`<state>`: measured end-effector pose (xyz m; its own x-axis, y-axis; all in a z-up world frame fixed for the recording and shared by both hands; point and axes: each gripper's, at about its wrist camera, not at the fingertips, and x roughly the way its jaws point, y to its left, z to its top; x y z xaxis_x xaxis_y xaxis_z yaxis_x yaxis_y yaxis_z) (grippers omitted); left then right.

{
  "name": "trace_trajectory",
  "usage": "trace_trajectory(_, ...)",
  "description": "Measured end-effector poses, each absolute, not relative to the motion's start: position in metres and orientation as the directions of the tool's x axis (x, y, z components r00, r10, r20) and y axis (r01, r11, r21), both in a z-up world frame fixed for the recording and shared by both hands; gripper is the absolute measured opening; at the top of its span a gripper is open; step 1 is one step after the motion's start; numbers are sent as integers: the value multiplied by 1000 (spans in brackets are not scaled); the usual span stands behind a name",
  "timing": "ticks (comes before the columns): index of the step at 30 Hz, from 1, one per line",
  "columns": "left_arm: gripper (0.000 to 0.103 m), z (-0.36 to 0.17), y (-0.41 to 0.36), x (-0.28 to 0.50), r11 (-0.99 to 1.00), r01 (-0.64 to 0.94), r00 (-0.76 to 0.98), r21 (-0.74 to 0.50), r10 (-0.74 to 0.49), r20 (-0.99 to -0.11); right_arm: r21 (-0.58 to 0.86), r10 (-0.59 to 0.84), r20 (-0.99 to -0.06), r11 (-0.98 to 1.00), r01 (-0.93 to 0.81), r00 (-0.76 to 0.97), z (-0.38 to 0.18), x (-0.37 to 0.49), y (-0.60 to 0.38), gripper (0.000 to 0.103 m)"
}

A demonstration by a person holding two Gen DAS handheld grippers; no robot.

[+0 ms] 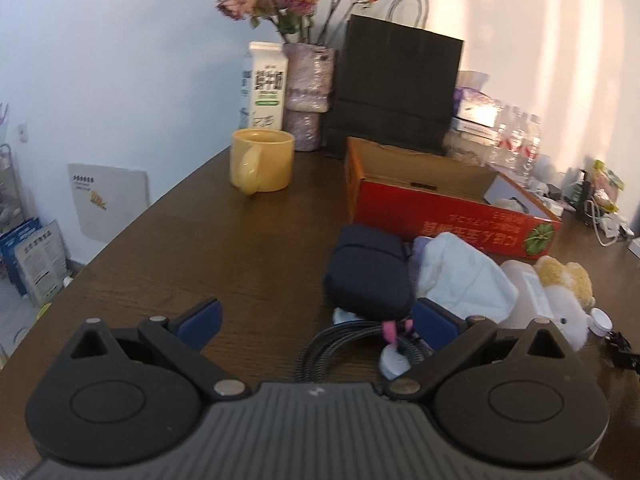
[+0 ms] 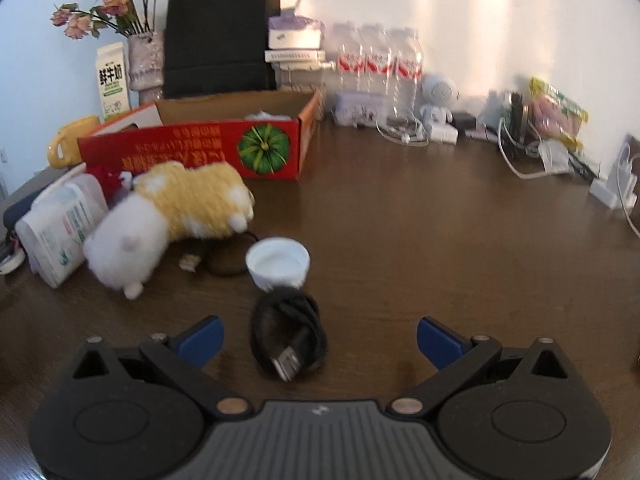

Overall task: Organize objects
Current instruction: 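Grasp the coiled black USB cable with the right gripper while the left tool returns to the table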

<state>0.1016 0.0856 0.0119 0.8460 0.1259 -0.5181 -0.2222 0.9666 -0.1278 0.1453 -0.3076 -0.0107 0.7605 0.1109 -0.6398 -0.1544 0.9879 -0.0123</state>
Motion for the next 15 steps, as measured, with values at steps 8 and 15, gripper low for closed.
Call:
trace_trajectory(8,103,10,80,103,966,-221,838,-131,120,-532,33,150,-635,985,-167,758,-16,149,-308,97)
trace_trajectory(15,103,7,76,106,967,-219,833,-132,115,-542,43,159,-614,985,-169,773,-13,148,-307,70)
